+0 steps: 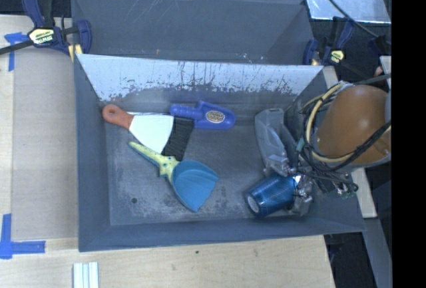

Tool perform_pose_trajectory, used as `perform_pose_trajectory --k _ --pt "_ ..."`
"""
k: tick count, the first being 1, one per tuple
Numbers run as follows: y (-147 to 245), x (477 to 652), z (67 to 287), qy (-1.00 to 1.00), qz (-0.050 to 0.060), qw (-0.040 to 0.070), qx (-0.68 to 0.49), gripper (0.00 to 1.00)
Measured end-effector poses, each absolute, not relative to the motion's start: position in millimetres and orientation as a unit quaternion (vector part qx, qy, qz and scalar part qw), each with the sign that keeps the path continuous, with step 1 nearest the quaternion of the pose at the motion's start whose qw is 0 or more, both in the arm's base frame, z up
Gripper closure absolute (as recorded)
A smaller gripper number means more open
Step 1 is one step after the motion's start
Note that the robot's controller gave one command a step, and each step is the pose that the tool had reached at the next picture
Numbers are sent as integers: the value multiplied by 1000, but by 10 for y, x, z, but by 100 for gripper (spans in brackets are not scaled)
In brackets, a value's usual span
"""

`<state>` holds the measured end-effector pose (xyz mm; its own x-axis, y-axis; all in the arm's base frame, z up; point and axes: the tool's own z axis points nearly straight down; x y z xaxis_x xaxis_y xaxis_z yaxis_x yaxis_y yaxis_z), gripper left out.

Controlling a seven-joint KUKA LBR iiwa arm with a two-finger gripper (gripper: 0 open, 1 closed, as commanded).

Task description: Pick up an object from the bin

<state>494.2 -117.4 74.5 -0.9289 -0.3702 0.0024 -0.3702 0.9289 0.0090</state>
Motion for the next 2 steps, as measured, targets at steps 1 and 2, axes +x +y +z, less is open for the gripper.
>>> perform_pose_trajectory --k 1,2 --pt "-1174 4942 745 -982 -4 2 188 100" --pt "-1172 4937 812 -982 -4 2 189 100"
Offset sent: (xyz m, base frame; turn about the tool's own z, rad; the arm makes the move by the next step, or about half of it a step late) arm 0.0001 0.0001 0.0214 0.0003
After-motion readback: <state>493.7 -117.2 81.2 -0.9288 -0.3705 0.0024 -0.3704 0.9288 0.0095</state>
